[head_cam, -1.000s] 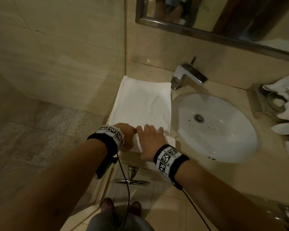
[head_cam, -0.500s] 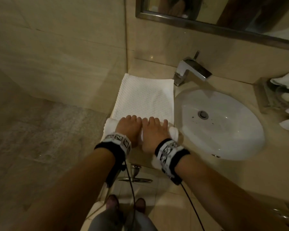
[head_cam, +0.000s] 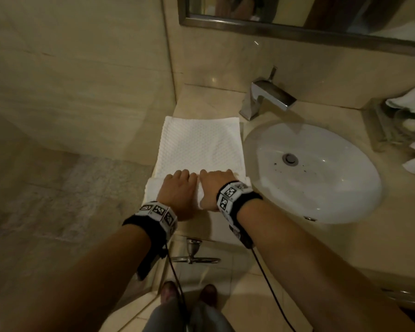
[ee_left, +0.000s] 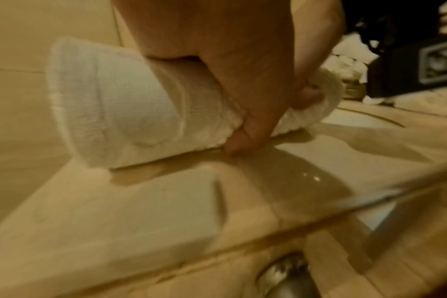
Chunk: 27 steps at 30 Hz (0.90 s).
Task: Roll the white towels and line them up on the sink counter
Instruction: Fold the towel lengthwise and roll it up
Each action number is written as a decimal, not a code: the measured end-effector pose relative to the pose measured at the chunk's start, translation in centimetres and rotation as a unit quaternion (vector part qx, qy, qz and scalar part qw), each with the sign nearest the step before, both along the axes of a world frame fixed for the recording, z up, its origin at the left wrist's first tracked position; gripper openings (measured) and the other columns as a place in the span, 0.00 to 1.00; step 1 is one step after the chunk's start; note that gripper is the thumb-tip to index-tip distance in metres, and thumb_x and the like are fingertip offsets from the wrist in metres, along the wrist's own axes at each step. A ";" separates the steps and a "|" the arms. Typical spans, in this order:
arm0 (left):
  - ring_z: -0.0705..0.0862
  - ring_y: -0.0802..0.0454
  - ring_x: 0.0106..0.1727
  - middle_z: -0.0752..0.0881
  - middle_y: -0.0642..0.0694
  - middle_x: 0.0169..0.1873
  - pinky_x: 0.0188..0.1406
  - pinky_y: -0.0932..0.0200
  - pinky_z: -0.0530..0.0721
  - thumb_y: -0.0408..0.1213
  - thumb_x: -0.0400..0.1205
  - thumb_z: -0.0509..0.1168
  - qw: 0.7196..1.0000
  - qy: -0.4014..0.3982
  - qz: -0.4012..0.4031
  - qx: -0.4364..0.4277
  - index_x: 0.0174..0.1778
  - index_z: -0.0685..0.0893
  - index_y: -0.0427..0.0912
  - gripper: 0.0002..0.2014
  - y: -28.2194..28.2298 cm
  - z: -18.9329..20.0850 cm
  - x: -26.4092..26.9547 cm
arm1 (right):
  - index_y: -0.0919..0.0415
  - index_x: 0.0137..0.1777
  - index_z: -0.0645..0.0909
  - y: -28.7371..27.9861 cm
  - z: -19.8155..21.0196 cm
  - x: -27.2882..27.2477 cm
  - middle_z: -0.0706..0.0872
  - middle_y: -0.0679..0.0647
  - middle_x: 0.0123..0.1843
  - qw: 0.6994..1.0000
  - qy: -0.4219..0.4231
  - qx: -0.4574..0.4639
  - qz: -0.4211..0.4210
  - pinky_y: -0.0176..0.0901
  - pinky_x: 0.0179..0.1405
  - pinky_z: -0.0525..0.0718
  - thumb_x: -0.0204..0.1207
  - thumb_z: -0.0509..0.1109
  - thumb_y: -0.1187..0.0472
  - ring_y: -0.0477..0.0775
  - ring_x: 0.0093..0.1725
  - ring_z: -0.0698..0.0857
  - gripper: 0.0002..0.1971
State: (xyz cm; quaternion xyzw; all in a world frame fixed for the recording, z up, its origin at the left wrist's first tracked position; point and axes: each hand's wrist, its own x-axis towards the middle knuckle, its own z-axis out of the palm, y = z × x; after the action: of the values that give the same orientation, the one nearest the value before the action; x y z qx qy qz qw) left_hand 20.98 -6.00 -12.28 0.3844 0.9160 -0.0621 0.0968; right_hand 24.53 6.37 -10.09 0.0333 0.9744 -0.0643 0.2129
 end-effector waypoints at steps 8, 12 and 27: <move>0.81 0.48 0.55 0.82 0.48 0.55 0.53 0.55 0.81 0.47 0.61 0.78 0.981 -0.171 0.081 -0.052 0.63 0.73 0.49 0.35 2.1 0.8 -3.5 | 0.61 0.80 0.54 0.0 -2.0 4.1 0.64 0.60 0.75 0.991 0.091 0.091 0.034 0.63 0.78 0.57 0.61 0.78 0.52 0.62 0.73 0.66 0.51; 0.77 0.46 0.59 0.78 0.46 0.57 0.56 0.52 0.77 0.50 0.64 0.74 0.993 -0.103 0.052 -0.030 0.62 0.71 0.46 0.33 1.7 1.0 -2.4 | 0.57 0.69 0.69 0.5 -1.3 1.0 0.78 0.55 0.65 0.994 0.092 0.048 -0.020 0.53 0.68 0.69 0.67 0.74 0.49 0.58 0.64 0.77 0.32; 0.85 0.49 0.44 0.86 0.50 0.40 0.45 0.55 0.88 0.41 0.51 0.75 0.962 -0.224 0.066 -0.138 0.65 0.81 0.53 0.40 1.9 2.6 -2.6 | 0.57 0.74 0.62 -0.1 -0.1 3.5 0.74 0.57 0.66 0.998 0.027 0.043 0.025 0.60 0.68 0.68 0.62 0.75 0.48 0.61 0.66 0.73 0.42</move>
State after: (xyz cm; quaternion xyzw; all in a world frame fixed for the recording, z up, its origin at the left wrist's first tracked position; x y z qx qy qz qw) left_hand 18.40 -4.09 -9.65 0.3101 0.8767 -0.0934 0.3556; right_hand 28.02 6.25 -10.21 0.0167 0.9821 -0.0175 0.1867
